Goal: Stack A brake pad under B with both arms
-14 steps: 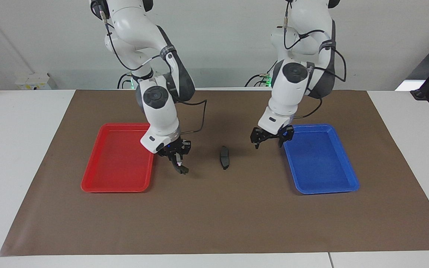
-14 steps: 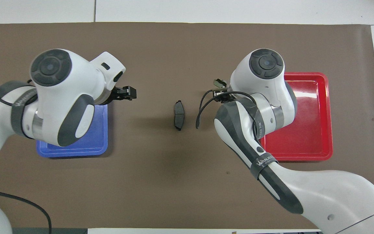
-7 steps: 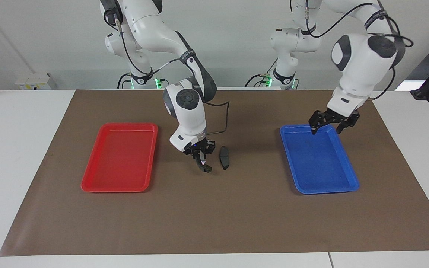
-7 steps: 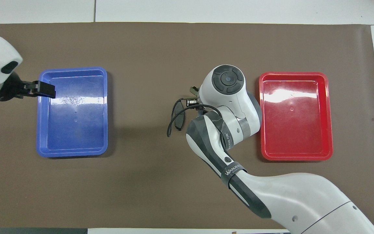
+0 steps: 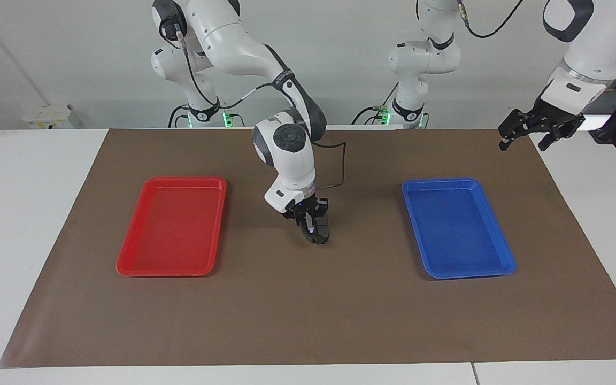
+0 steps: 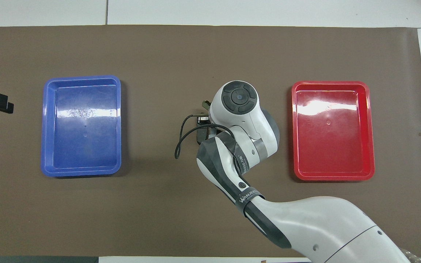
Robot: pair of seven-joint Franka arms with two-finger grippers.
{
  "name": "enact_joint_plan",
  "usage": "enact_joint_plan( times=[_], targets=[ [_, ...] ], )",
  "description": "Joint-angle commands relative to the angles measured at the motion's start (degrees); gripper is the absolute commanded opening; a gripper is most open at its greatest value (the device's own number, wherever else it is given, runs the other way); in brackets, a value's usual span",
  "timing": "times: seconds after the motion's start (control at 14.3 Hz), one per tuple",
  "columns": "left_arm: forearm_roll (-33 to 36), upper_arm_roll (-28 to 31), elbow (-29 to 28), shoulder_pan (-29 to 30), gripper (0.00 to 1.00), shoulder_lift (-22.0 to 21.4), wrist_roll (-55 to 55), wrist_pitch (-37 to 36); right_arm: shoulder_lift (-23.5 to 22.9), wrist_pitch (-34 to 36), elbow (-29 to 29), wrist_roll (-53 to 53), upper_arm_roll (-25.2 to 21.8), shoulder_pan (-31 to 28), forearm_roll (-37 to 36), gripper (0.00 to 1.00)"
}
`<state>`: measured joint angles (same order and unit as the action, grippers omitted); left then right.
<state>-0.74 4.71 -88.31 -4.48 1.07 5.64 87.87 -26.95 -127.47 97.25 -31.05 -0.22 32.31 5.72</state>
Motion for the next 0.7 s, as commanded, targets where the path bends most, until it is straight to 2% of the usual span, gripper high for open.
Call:
enact_joint_plan(
  times=[0.0, 0.63],
  targets=[
    [-0.1, -0.3, -1.2, -0.3, 0.99, -0.3, 0.2, -1.4, -0.9, -1.0, -0.6, -0.5, 0.1, 1.2, 0.4, 0.0],
    [-0.1, -0.3, -1.1, 0.4, 0.99, -0.3, 0.2, -1.4, -1.8, -3.0, -0.2, -0.4, 0.1, 1.7, 0.3, 0.0]
  ],
)
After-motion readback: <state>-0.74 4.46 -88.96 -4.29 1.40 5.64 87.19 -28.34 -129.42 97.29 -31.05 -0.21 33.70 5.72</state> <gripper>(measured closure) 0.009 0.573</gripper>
